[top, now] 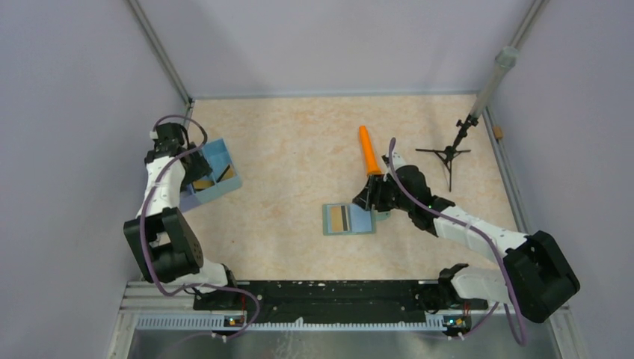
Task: Put the credit cards into the card holder
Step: Pick up the credit card from the storage box.
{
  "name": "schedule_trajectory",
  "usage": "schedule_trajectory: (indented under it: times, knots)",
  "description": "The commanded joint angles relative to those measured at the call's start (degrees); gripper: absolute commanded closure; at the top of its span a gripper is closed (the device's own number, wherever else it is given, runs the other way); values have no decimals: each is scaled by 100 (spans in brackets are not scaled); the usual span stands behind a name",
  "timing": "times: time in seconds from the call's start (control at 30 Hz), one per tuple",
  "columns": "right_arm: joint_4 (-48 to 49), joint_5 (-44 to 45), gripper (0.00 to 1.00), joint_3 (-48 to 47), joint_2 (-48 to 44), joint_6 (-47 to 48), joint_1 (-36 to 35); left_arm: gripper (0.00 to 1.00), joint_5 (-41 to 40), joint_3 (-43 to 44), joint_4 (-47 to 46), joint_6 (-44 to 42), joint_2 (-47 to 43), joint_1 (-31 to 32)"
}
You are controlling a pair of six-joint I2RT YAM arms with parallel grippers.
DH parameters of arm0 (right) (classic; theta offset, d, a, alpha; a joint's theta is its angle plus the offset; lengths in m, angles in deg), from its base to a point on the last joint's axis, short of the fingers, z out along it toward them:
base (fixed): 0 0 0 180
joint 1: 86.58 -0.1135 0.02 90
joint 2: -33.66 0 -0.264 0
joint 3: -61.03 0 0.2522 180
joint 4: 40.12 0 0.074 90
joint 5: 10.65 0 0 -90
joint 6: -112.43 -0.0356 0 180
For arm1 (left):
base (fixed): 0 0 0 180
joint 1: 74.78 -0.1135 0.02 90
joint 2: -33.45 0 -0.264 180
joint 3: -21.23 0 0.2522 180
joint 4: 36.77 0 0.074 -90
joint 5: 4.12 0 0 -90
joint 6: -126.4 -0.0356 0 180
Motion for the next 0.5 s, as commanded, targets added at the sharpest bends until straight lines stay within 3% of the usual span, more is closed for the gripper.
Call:
schedule_trajectory:
  times: [0.0,0.27,0.47]
  knots:
    - [316,-137,42,88,-242,26,97,27,-161,442,-76,-198,458,-78]
    - [334,-247,43,186,-348,-59,226,30,-502,457,-155,-295,971,-204]
    - [417,-358,43,219,-358,-149,245,32,-95,557,-211,-379,1302,-291]
